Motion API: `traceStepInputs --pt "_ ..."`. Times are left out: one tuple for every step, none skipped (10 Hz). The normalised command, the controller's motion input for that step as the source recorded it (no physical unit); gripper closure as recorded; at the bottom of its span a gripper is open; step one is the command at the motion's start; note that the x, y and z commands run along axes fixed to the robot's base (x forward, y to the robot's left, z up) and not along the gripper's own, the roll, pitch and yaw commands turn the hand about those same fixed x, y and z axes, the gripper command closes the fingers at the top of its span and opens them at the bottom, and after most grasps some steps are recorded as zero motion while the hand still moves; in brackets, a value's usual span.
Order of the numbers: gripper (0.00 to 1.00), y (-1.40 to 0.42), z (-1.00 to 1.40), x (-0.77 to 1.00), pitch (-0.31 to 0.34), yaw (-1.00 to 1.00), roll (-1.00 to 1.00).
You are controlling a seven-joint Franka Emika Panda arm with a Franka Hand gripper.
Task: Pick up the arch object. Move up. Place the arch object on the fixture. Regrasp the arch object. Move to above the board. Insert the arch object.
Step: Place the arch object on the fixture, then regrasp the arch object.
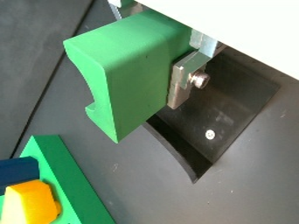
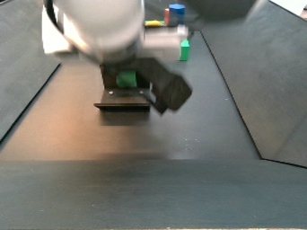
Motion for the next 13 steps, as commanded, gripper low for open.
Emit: traceStepInputs --pt "1.0 0.11 -1.0 0.18 0.076 -0.13 -0.36" --pt "1.0 0.1 -1.0 0.19 0.065 -0.13 -0.25" --pt "1.0 0.11 -0.95 0.18 0.04 -0.13 -0.2" --pt "1.0 0.1 -0.82 0.16 0.032 -0.13 -0.19" --pt "1.0 0.13 -0.61 0.12 0.016 -0.11 -0.14" --pt "1.0 0.14 -0.6 0.1 0.005 -0.1 -0.12" --pt "1.0 0.13 -0.6 0.09 0.002 -0.09 -0.12" --pt "1.0 -0.5 -0.17 0.0 0.0 0.0 0.0" --pt "0.0 0.0 0.0 0.0 0.0 0.0 0.0" --pt "0.0 0.0 1.0 0.0 0.037 -0.03 0.04" --pt "0.0 0.0 1.0 -0.01 0.042 -0.03 0.05" --pt "0.0 -0.01 1.0 -0.02 0.049 -0.02 0.07" --pt "0.0 -0.01 1.0 -0.03 0.05 -0.01 0.07"
